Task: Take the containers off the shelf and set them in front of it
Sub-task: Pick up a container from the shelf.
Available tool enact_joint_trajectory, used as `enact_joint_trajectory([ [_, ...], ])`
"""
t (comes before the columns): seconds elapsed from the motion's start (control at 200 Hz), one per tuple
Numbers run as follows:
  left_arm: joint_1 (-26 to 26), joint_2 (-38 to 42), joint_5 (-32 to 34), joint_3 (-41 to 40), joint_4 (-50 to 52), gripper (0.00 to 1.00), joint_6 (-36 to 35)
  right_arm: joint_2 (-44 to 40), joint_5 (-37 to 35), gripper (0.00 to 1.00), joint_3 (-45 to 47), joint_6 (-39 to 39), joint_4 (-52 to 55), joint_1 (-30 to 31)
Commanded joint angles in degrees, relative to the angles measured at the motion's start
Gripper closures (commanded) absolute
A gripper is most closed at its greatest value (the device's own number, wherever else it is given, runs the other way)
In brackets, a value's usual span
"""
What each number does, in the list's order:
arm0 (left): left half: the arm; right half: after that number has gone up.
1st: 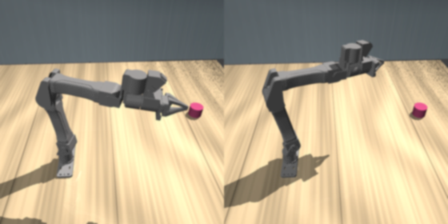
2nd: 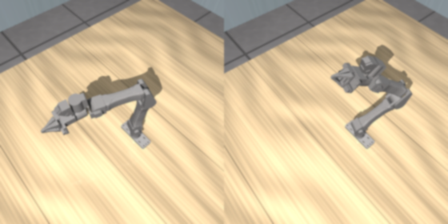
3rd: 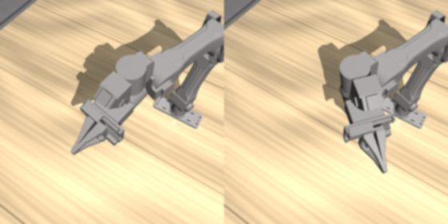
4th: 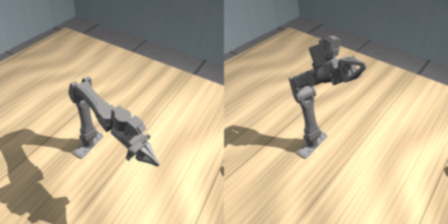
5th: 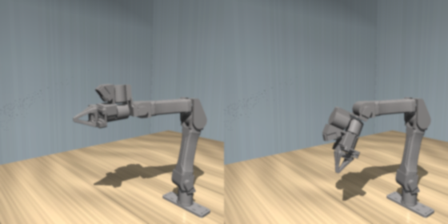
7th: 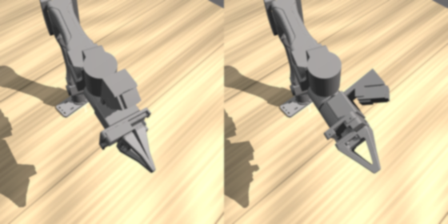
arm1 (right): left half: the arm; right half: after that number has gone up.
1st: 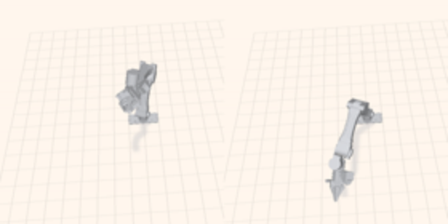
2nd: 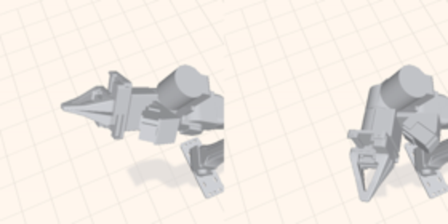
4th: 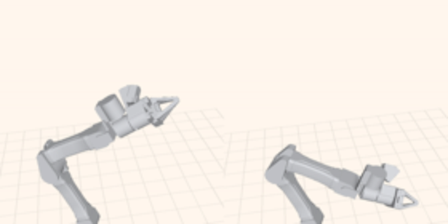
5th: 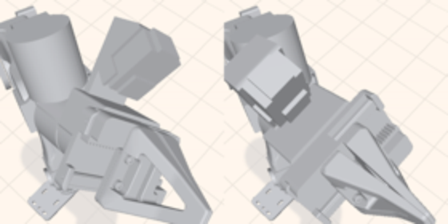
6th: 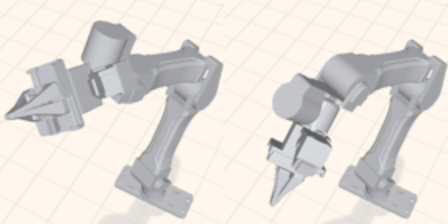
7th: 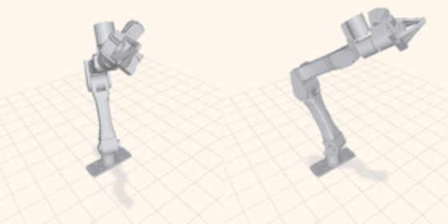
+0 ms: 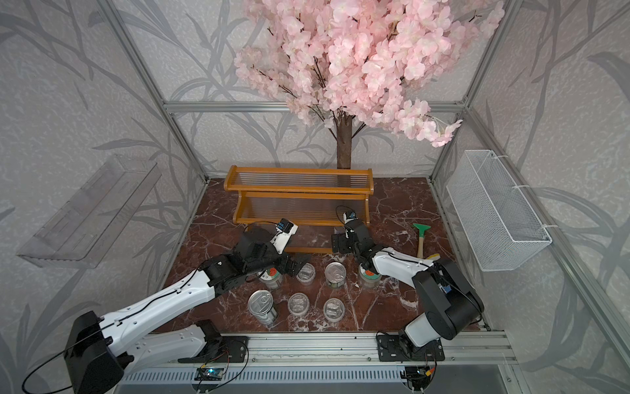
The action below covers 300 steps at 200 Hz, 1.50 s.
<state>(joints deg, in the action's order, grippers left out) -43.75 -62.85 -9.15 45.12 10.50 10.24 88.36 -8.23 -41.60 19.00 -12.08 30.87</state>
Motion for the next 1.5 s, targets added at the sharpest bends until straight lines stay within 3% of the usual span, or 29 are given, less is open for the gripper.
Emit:
enact_joint_trajectory([
  [0.0, 0.2, -0.1, -0.8, -0.8, -0.8, 0.00, -0.1, 1.5, -3.2, 0.01, -1.7, 2.0, -6.9, 0.5],
  [0.285, 0.2, -0.5, -1.2, -1.5, -0.4, 0.00, -0.5, 4.2, -5.8, 0.01, -3.2, -1.2, -9.4, 0.9],
  [0.59, 0.3, -0.6, -1.6, -2.1, -0.5, 0.00, -0.5, 4.1, -5.9, 0.22, -3.0, -2.1, -9.3, 0.9],
  [0.805, 0.2, -0.5, -1.7, -3.1, -0.9, 0.00, -0.1, 1.5, -4.4, 0.31, -1.2, -4.2, -8.9, 1.4],
  [1.494, 0.2, -1.4, -2.0, -3.2, -0.9, 0.00, -1.4, -11.1, 5.5, 0.36, 1.6, -11.3, -0.9, 4.2],
])
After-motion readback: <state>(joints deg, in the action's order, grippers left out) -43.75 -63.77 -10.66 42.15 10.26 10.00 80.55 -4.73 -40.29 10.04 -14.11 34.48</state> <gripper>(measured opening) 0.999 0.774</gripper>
